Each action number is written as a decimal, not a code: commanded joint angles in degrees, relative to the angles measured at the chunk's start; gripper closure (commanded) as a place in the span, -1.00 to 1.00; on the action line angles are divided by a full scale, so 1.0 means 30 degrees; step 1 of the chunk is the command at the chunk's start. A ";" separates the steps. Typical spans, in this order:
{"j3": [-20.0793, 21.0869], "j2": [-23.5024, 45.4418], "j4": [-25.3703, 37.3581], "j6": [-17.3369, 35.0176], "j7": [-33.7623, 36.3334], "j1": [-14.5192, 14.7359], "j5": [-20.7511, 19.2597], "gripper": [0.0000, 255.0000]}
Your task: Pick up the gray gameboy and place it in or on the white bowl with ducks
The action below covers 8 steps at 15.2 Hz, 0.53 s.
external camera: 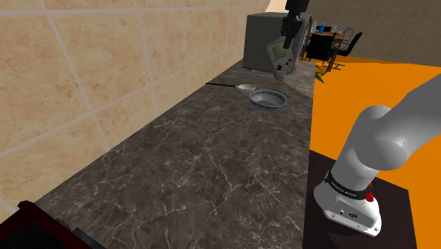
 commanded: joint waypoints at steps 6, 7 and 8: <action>-0.0120 -0.0589 -0.2152 0.1586 -0.0063 -0.0167 -0.0237 1.00; -0.0135 -0.0654 -0.2462 0.1833 -0.0060 -0.0187 -0.0265 1.00; -0.0151 -0.0714 -0.2768 0.2080 -0.0059 -0.0207 -0.0292 1.00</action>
